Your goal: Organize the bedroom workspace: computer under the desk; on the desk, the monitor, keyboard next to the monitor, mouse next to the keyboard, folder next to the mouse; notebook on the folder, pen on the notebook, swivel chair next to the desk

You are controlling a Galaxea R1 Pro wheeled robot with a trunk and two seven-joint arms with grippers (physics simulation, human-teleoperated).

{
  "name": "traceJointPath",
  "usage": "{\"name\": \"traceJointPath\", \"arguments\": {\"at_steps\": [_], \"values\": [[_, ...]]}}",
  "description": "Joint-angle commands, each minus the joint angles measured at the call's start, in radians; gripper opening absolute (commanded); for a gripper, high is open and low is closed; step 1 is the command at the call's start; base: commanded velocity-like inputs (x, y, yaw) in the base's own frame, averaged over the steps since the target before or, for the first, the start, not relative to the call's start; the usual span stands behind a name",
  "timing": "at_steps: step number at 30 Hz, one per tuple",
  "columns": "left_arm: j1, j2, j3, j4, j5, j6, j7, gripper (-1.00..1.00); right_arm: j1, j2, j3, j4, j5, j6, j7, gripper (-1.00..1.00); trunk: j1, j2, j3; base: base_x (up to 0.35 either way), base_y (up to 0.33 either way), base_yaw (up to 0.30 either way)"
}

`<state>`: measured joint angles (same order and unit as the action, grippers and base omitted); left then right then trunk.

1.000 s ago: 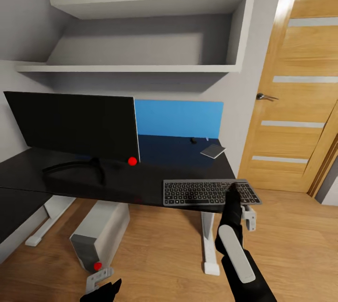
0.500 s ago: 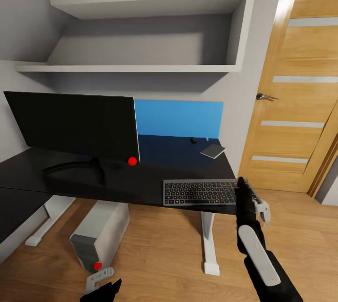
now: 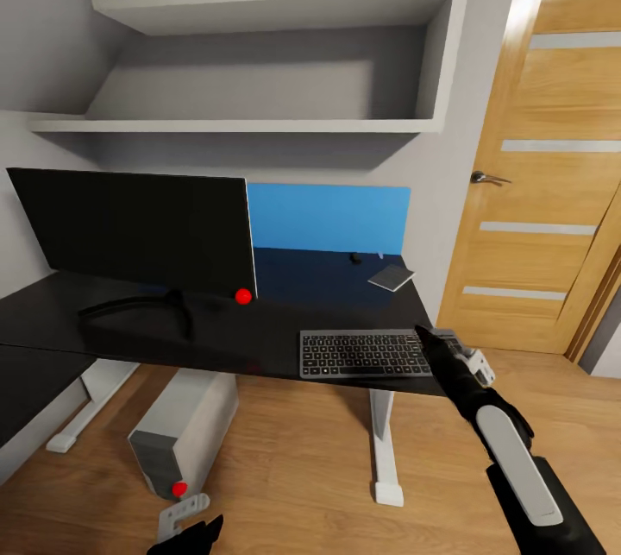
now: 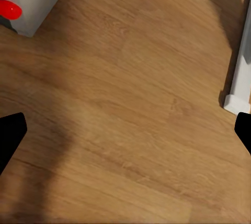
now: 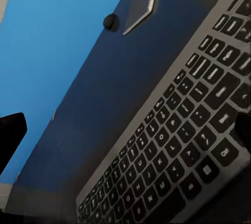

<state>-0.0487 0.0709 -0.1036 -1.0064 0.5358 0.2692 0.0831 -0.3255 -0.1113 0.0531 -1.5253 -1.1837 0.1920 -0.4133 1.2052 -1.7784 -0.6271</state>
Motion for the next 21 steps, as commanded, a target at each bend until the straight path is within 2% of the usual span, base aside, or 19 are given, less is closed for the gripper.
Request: {"name": "traceJointPath", "arguments": {"at_steps": [1,3,4,7,15,21], "values": [[0.0,0.001,-0.004,-0.001,0.01,0.0,0.009,1.0,-0.001,-0.002,-0.009,-0.003,-0.005,0.043,-0.013,1.0,0.0,-0.001,-0.001,0.0,0.0,0.0],[0.0,0.001,-0.004,0.0,0.01,-0.008,0.009,1.0,-0.003,-0.003,-0.029,-0.007,-0.005,0.116,-0.021,1.0,0.0,-0.001,-0.001,0.0,0.0,0.0],[0.0,0.001,-0.004,0.001,0.01,-0.019,0.009,1.0,-0.004,-0.004,-0.048,-0.012,-0.005,0.176,-0.026,1.0,0.0,-0.001,-0.001,0.0,0.0,0.0],[0.0,0.001,-0.004,0.002,0.01,-0.035,0.008,1.0,-0.005,-0.004,-0.067,-0.017,-0.004,0.229,-0.027,1.0,0.0,-0.001,-0.001,0.0,0.0,0.0],[0.0,0.001,-0.004,0.003,0.011,-0.053,0.008,1.0,-0.004,-0.004,-0.102,-0.012,-0.006,0.246,-0.025,1.0,0.0,-0.001,-0.001,0.0,0.0,0.0],[0.0,-0.005,-0.008,0.004,0.012,-0.056,0.008,1.0,-0.002,-0.008,-0.11,-0.004,-0.001,0.251,-0.01,1.0,0.0,-0.001,-0.001,0.0,0.0,0.0]]}}
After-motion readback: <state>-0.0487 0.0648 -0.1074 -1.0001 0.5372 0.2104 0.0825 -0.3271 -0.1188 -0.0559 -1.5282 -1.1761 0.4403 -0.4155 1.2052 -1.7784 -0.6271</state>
